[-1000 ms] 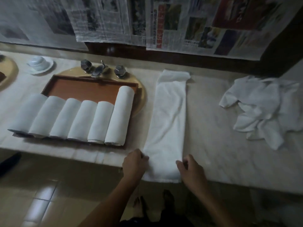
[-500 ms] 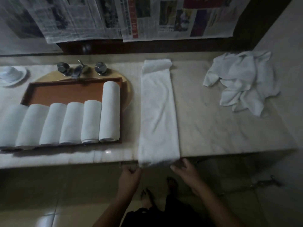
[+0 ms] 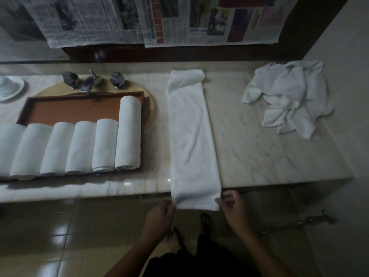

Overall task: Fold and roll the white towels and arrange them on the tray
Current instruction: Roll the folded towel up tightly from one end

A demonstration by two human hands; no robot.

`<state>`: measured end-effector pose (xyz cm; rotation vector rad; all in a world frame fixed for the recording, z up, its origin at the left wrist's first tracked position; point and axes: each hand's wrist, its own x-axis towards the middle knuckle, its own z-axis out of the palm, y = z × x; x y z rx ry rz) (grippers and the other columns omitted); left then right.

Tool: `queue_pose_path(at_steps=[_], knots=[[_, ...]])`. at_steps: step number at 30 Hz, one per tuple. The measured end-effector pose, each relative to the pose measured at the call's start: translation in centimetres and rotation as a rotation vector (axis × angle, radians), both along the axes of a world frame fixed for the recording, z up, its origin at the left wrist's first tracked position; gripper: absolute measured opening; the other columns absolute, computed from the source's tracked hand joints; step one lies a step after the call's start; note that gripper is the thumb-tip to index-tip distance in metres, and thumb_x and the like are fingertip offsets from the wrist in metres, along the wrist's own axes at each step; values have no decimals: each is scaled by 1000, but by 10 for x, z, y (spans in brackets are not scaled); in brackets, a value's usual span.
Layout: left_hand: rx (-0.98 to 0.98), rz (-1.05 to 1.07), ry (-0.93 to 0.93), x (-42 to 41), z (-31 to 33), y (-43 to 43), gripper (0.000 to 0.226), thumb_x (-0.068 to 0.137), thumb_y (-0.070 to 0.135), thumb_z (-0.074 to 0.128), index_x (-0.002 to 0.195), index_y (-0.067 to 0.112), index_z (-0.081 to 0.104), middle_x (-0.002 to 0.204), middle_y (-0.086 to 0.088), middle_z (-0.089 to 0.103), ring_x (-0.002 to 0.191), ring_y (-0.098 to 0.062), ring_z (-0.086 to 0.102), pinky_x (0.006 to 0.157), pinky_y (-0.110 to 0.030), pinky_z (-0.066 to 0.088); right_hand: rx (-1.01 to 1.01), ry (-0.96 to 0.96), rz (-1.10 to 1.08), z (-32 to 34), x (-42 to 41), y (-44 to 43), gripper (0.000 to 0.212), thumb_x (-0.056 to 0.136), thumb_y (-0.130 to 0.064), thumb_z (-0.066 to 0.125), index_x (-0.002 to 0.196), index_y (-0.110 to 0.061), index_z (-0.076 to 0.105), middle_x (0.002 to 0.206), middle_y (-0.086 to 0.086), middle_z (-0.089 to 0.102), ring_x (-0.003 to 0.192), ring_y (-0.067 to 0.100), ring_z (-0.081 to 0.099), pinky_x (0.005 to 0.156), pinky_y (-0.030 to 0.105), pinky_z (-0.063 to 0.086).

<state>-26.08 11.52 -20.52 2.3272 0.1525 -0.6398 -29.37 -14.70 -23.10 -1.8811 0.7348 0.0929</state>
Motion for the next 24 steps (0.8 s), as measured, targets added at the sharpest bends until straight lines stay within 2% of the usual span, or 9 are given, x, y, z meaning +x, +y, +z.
queue_pose_path(at_steps=[2, 3, 6, 8, 10, 13, 17, 21, 24], knots=[[46, 47, -155, 3, 18, 0, 20, 98, 40, 64, 110, 23, 63, 90, 5, 73, 88, -23, 71, 74, -38, 55, -90, -177, -27, 8, 4, -1, 33, 84, -55, 77, 101, -35, 57, 91, 2, 67, 85, 21, 66, 77, 31, 51], [28, 68, -245, 7, 28, -3, 18, 97, 37, 65, 110, 25, 62, 92, 7, 71, 86, -20, 70, 74, -40, 55, -209, -251, 19, 11, 7, -1, 34, 87, -58, 72, 108, -36, 58, 100, 0, 67, 93, 21, 66, 84, 35, 52], [-2, 2, -534, 25, 39, -25, 32, 98, 26, 63, 130, 21, 57, 123, 2, 64, 111, -18, 61, 93, -37, 52, -553, -405, 227, 26, 29, 6, 38, 97, -26, 67, 132, -14, 58, 129, 7, 60, 120, 26, 56, 103, 39, 46], [56, -136, -617, 45, 33, -47, 44, 103, 27, 54, 146, 19, 49, 150, -2, 51, 139, -20, 45, 110, -37, 38, -681, -408, 365, 31, 54, 17, 50, 99, -22, 61, 147, -14, 49, 151, 11, 48, 140, 28, 43, 115, 41, 37], [114, -290, -588, 64, 17, -62, 53, 107, 36, 37, 158, 23, 35, 168, -3, 27, 157, -21, 19, 122, -42, 22, -779, -326, 518, 23, 78, 25, 59, 101, -25, 55, 157, -20, 37, 166, 9, 30, 154, 28, 24, 123, 48, 26], [235, -436, -507, 89, -11, -65, 60, 108, 48, 11, 165, 28, 15, 173, 2, -1, 159, -18, -7, 126, -57, 12, -907, -206, 665, 9, 109, 20, 59, 106, -40, 36, 161, -22, 28, 171, 6, 18, 158, 26, 12, 123, 59, 21], [310, -465, -548, 135, -19, -63, 61, 108, 50, 16, 165, 28, 15, 173, 0, 1, 160, -20, -2, 124, -62, 13, -946, -186, 724, 7, 157, 3, 63, 106, -48, 28, 164, -23, 21, 173, 2, 9, 159, 22, 3, 124, 60, 9], [351, -445, -570, 192, -19, -67, 61, 107, 50, 22, 164, 29, 19, 173, -1, 5, 160, -20, 0, 124, -60, 10, -945, -209, 742, 10, 218, -7, 63, 105, -48, 30, 162, -24, 26, 172, 1, 15, 158, 22, 9, 123, 62, 8], [362, -462, -534, 234, -18, -73, 65, 105, 56, 13, 164, 30, 17, 173, 0, 4, 159, -19, -1, 125, -59, 8, -947, -221, 753, 7, 260, -17, 61, 104, -48, 31, 160, -23, 33, 170, 2, 22, 157, 25, 18, 122, 64, 11]])
